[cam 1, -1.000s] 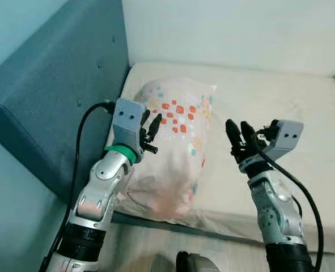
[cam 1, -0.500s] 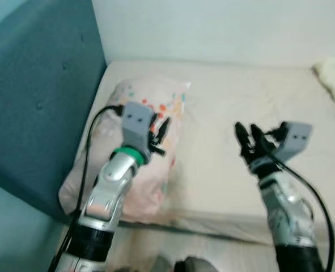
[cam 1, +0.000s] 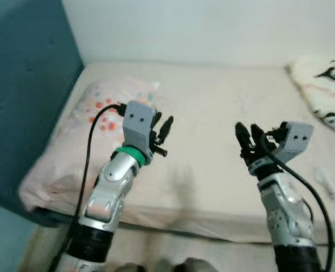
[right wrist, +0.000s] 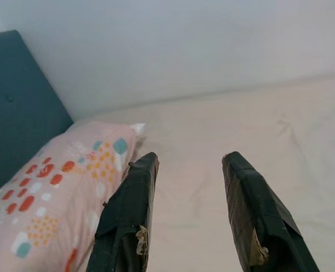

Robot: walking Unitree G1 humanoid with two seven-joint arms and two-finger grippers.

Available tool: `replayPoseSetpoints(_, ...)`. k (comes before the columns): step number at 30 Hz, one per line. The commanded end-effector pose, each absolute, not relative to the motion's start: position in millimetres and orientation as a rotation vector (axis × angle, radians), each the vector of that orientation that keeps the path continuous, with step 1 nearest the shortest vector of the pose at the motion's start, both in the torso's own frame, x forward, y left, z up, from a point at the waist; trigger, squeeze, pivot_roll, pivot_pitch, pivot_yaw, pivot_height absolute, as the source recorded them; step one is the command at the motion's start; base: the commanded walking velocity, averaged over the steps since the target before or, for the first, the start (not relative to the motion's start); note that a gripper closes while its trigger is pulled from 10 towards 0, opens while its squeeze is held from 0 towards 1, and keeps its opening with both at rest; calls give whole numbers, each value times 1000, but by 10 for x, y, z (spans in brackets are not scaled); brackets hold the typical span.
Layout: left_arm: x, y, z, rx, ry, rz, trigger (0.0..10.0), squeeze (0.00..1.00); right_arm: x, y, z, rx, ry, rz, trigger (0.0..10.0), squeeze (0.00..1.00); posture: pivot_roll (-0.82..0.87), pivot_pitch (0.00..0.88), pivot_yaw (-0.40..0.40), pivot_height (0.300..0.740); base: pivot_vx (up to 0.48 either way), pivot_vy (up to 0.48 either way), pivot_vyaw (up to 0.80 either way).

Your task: Clean up the room

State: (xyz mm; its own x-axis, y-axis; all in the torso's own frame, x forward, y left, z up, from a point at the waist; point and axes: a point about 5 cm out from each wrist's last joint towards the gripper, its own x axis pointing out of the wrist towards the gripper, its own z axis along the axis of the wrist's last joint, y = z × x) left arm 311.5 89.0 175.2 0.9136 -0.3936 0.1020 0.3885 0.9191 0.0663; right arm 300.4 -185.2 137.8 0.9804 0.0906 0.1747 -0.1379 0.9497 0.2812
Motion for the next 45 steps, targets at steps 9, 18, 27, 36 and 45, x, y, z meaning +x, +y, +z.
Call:
replayPoseSetpoints(9,3106,895,1692,44,-91,-399,10000,0,2979,-1855,1304,290,-132,110,10000,0,-99,21,28,725,0,-361,0)
replayPoseSetpoints(18,3110,900,1695,45,-90,-400,10000,0,2978,-1862,1295,294,-131,101,10000,0,-101,21,31,725,0,-356,0)
replayPoseSetpoints(27,3112,897,1694,45,-90,-402,10000,0,2974,-1867,1286,294,-128,95,10000,0,-101,22,34,725,0,-351,0)
replayPoseSetpoints(36,3112,896,1694,45,-88,-402,10000,0,2971,-1868,1280,293,-128,94,10000,0,-100,24,35,725,0,-350,0)
replayPoseSetpoints(45,3114,897,1694,45,-88,-403,10000,0,2971,-1866,1277,293,-127,92,10000,0,-101,24,36,725,0,-348,0)
